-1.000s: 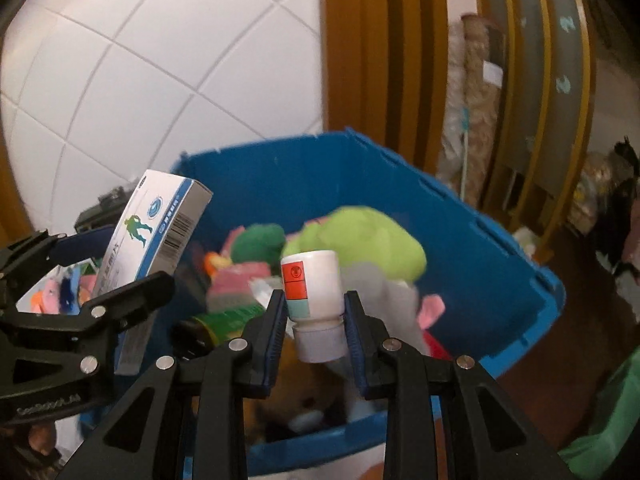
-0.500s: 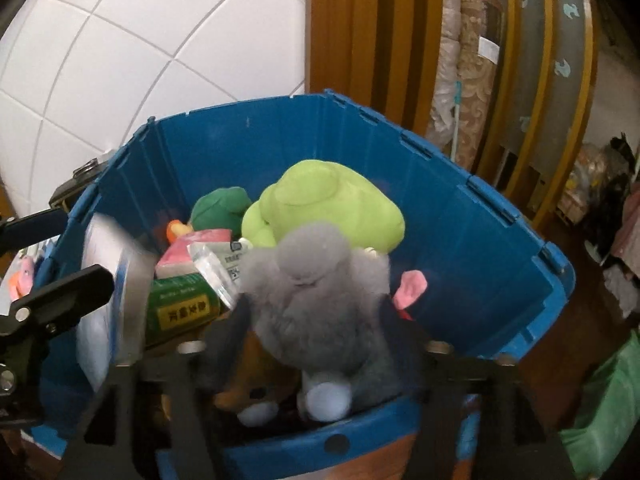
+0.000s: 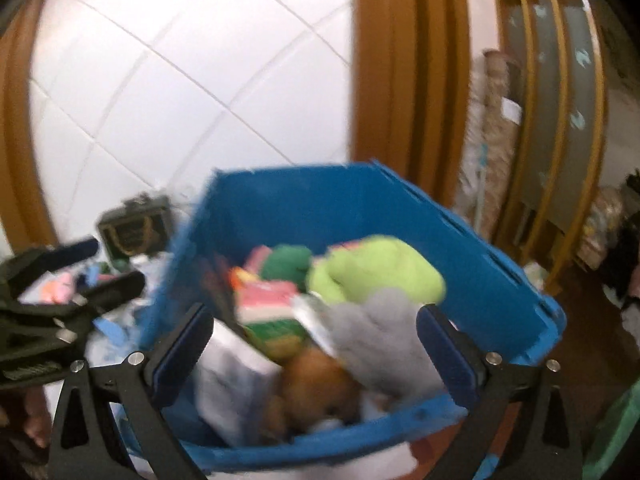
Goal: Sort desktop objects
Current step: 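Move both grippers back from the crate to the table pile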
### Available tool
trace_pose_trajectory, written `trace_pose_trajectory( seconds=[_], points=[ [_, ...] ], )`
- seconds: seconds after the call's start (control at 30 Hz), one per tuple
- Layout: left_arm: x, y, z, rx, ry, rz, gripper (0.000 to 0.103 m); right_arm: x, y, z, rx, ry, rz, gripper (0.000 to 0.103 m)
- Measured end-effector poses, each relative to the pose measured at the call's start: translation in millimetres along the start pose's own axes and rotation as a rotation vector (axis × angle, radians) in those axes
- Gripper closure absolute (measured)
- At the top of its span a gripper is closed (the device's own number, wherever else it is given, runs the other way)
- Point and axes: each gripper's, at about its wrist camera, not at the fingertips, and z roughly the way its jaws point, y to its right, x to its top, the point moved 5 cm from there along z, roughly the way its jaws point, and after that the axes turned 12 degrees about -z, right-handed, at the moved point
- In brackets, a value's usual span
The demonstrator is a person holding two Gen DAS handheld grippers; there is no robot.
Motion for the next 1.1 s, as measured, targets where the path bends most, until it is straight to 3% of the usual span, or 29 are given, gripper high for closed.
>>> trace_pose_trajectory(
  seconds=[0.2,0.37,0.57,0.77,0.9,1.1],
  points=[
    [1,-89,-29,0.109,0.032,-0.067,0.021,43,-71,-17,0.091,0.114,-0.051,0.000],
    [-9,-185,-49,0.201,0.001,-0.115,0.021,57,-145,-8,0.167,0.135,-0.063,0.000],
    [-21,-297,-68,0.318,-0.041,-0.122,0.021,60,-244,26,0.251,0.105,-0.028,0.000],
    [-36,-379,-78,0.414,-0.061,-0.172,0.021,42,-321,75,0.329,0.039,0.000,0.000],
    [-43,-421,-78,0.432,-0.072,-0.243,0.021,38,-350,106,0.339,-0.027,0.009,0.000],
    [-49,-451,-51,0.423,-0.146,-0.308,0.021,43,-368,139,0.308,-0.111,-0.013,0.000]
  ],
)
